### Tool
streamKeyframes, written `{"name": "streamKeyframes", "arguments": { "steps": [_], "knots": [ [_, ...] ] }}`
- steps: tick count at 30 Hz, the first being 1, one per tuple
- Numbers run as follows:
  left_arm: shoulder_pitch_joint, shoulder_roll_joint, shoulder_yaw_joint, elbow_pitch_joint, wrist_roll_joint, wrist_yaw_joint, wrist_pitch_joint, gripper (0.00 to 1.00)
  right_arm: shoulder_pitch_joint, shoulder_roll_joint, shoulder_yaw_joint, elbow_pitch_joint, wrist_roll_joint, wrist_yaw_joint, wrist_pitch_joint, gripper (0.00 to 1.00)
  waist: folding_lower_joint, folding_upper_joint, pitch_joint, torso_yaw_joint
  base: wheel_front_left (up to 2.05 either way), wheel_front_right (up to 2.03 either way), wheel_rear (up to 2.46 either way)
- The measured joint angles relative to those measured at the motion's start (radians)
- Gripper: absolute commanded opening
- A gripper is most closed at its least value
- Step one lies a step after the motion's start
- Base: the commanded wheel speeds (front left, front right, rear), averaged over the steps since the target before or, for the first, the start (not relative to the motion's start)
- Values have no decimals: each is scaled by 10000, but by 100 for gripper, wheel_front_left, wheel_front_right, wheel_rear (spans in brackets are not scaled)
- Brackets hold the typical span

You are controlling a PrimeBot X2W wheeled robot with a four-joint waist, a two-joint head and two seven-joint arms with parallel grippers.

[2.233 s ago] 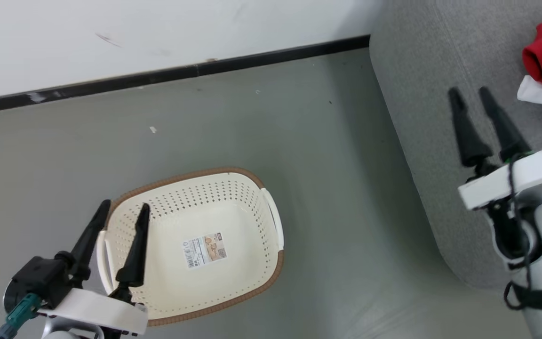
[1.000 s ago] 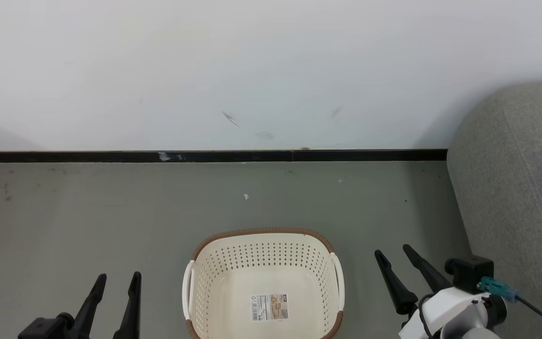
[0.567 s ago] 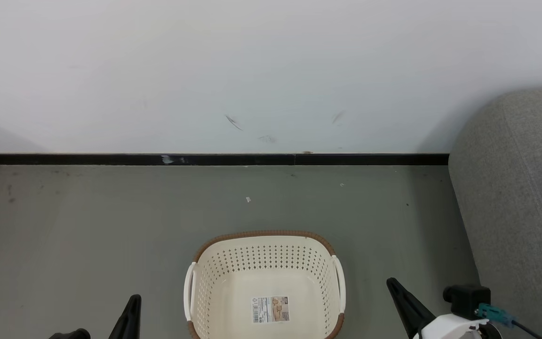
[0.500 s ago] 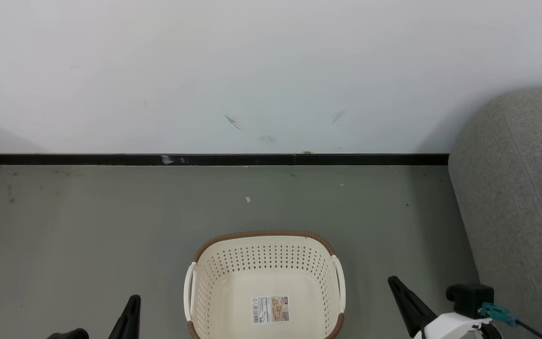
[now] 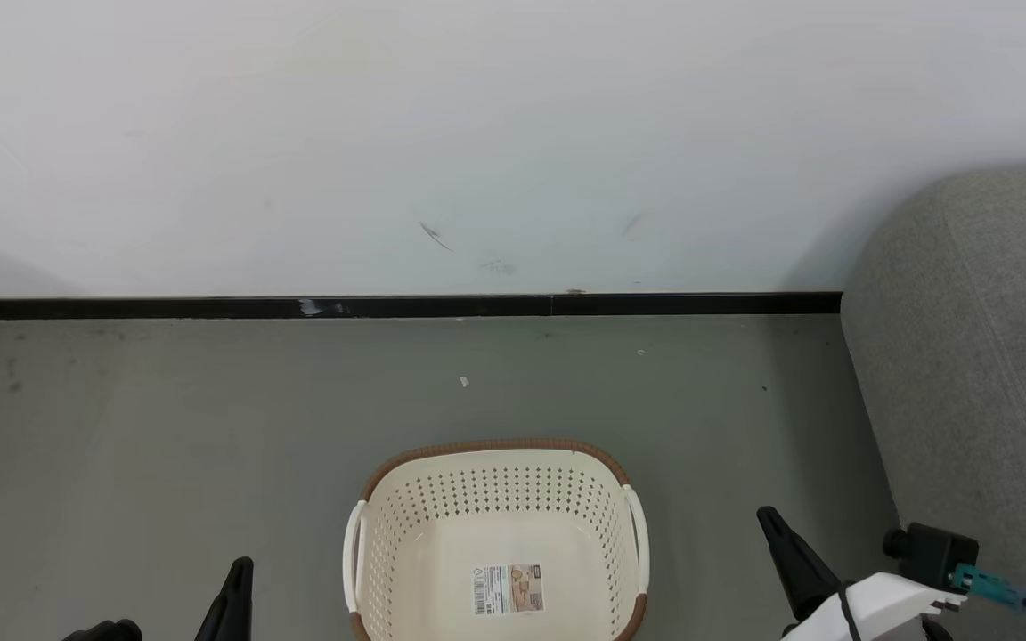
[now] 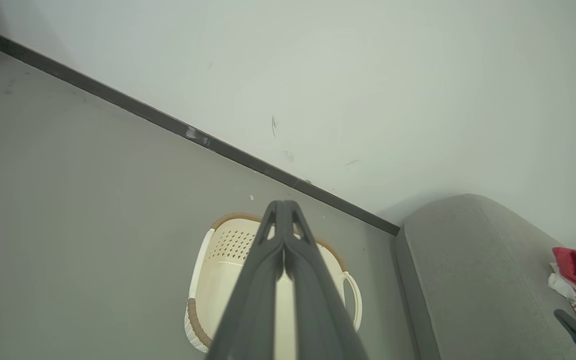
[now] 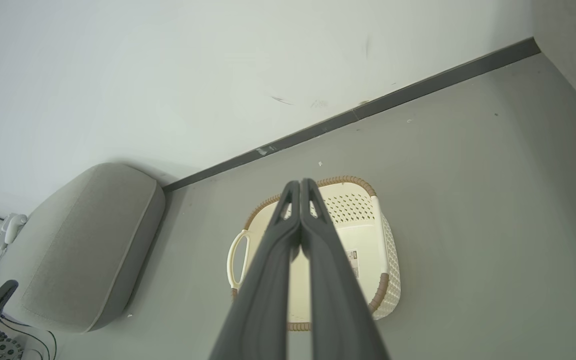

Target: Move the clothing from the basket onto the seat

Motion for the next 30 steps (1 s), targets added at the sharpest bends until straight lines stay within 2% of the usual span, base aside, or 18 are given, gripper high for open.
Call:
{"name": "streamKeyframes", "arguments": {
  "steps": [12,17,26,30],
  "knots": [
    [-152,-132,439,157,-1191,-219,389,0,10,-2,-449,-203,1565,0,399,0,107,0,-172,-140,0,0,0],
    [-198,-247,600,221,-1657,-309,577,0,29,-6,-637,-265,2199,0,531,0,138,0,-244,-182,0,0,0],
    [-260,-349,874,374,-2464,-531,803,0,39,-10,-943,-339,3239,0,790,0,146,0,-323,-243,0,0,0],
    [-408,-399,1012,460,-2819,-640,959,0,40,-10,-1078,-380,3756,0,895,0,122,0,-339,-274,0,0,0]
  ]
}}
